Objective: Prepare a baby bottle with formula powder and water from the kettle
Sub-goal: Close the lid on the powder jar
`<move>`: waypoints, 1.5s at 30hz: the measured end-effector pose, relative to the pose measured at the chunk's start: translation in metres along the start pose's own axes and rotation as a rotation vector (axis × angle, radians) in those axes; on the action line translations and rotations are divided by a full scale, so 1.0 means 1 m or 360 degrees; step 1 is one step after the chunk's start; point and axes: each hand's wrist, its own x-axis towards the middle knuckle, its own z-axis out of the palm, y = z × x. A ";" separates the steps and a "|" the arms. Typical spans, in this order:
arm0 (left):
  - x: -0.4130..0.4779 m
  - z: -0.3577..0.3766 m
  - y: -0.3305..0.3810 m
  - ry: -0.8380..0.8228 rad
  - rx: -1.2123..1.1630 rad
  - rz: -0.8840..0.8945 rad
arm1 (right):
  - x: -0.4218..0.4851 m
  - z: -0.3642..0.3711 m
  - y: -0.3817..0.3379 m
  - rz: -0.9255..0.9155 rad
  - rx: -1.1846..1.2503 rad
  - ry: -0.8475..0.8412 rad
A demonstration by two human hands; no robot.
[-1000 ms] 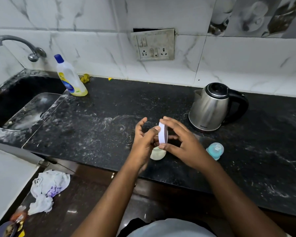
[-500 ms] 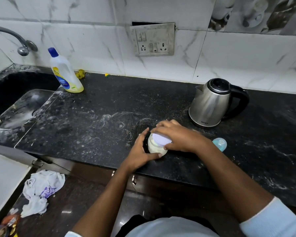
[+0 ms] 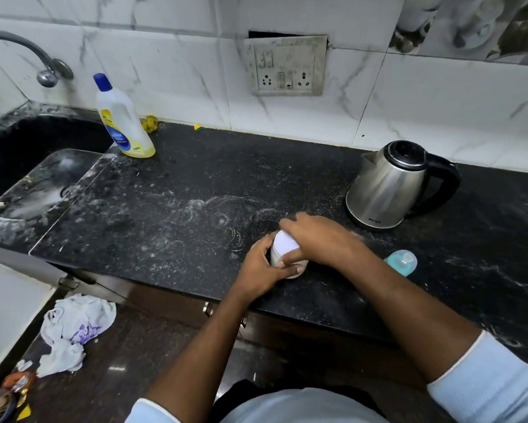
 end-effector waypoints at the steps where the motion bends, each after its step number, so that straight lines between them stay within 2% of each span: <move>1: 0.000 0.000 0.001 -0.0011 -0.0027 0.0006 | 0.001 0.005 -0.004 0.0073 -0.0068 0.0041; 4: -0.001 0.000 0.004 0.0000 -0.0048 0.0050 | 0.001 0.008 -0.010 0.0267 -0.0253 0.0121; 8: -0.002 0.000 0.002 0.0046 0.0007 0.0054 | -0.011 -0.007 0.001 0.0374 -0.0175 0.0058; 10: -0.002 0.000 0.001 0.0046 0.0009 0.0025 | -0.017 -0.011 0.007 0.0218 -0.0116 0.0118; 13: -0.001 0.000 -0.003 0.0071 -0.0005 0.0008 | -0.022 -0.014 0.002 -0.0161 0.0120 -0.0256; 14: -0.001 0.000 -0.004 0.0069 0.0004 0.0009 | -0.021 -0.012 0.001 -0.0193 0.0109 -0.0316; 18: 0.003 0.001 -0.006 0.0050 0.0057 0.0008 | -0.015 -0.002 -0.002 -0.0024 0.0066 -0.0128; 21: 0.003 -0.001 -0.006 0.0016 0.0071 0.0031 | -0.014 -0.002 -0.003 0.0036 -0.0112 -0.0025; 27: -0.001 -0.001 0.002 0.0044 0.0055 0.0052 | -0.018 0.002 0.002 -0.0290 0.0000 -0.0171; 30: 0.000 -0.002 0.000 0.0037 0.0092 0.0042 | -0.017 0.004 0.002 -0.0165 0.0051 -0.0069; 34: 0.002 -0.004 -0.002 -0.0021 0.0106 0.0025 | -0.016 0.015 -0.006 -0.0038 -0.0163 0.0070; 39: 0.001 -0.004 0.001 0.0006 0.0116 -0.0004 | -0.017 0.019 0.001 -0.0427 -0.0401 0.0234; 45: 0.003 -0.007 0.000 -0.0069 0.0203 0.0012 | -0.014 0.030 -0.018 0.0001 -0.0221 0.0180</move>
